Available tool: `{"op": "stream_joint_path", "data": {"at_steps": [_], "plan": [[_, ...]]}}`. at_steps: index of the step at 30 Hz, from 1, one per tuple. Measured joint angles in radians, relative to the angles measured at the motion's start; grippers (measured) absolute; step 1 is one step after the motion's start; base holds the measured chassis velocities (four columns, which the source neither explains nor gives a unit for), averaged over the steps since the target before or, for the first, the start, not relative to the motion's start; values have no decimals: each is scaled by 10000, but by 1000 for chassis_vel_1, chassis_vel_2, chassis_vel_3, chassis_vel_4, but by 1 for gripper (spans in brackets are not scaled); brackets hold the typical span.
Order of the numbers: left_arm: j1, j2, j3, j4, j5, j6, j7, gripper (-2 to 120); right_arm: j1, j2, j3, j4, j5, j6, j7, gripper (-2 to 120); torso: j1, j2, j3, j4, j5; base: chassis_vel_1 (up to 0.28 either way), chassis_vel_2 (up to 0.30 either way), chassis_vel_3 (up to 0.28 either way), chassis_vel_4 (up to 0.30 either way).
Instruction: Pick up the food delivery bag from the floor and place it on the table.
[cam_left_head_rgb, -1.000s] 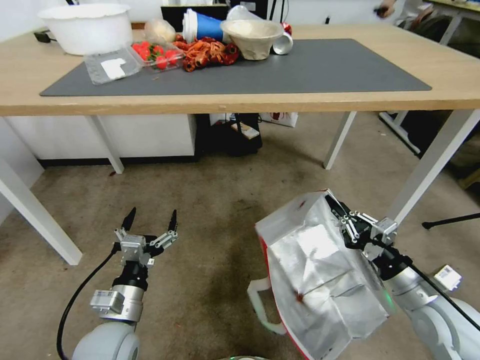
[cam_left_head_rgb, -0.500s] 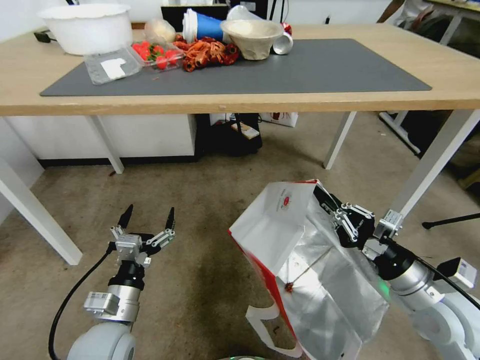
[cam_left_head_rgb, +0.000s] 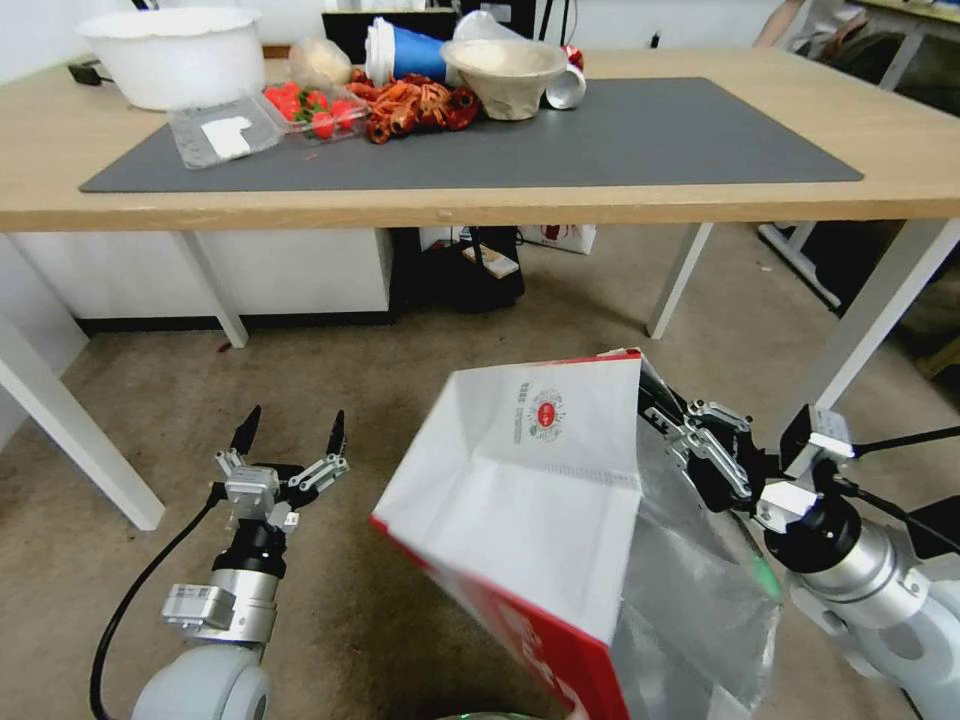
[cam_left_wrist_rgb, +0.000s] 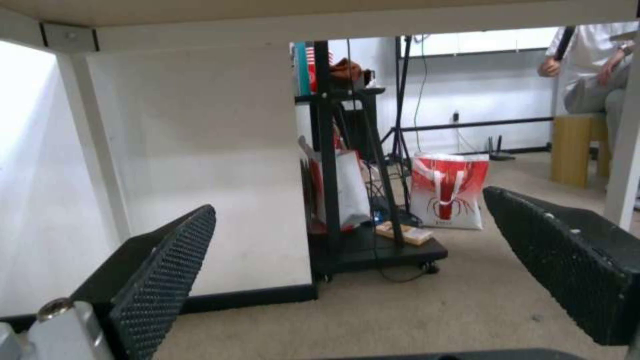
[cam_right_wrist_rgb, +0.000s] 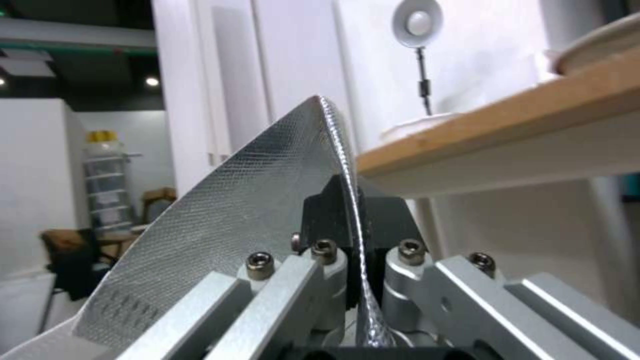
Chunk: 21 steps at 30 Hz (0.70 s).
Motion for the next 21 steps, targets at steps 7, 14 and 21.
{"op": "stream_joint_path", "data": {"at_steps": [7, 14, 21], "plan": [[-20, -14, 27, 3, -2, -9, -4, 100, 32, -27, 125, 108, 312, -322, -462, 0, 0, 0, 0, -1, 0, 0, 0, 0, 0], [-19, 6, -16, 32, -9, -137, 46, 100, 77, -8, 268, 29, 364, -400, -685, 0, 1, 0, 0, 0, 2, 0, 0, 0, 0], [18, -8, -29, 109, -11, -373, 226, 100, 16, 41, 348, -62, 279, -401, -871, 0, 9, 134, 108, -1, 1, 0, 0, 0, 0]]}}
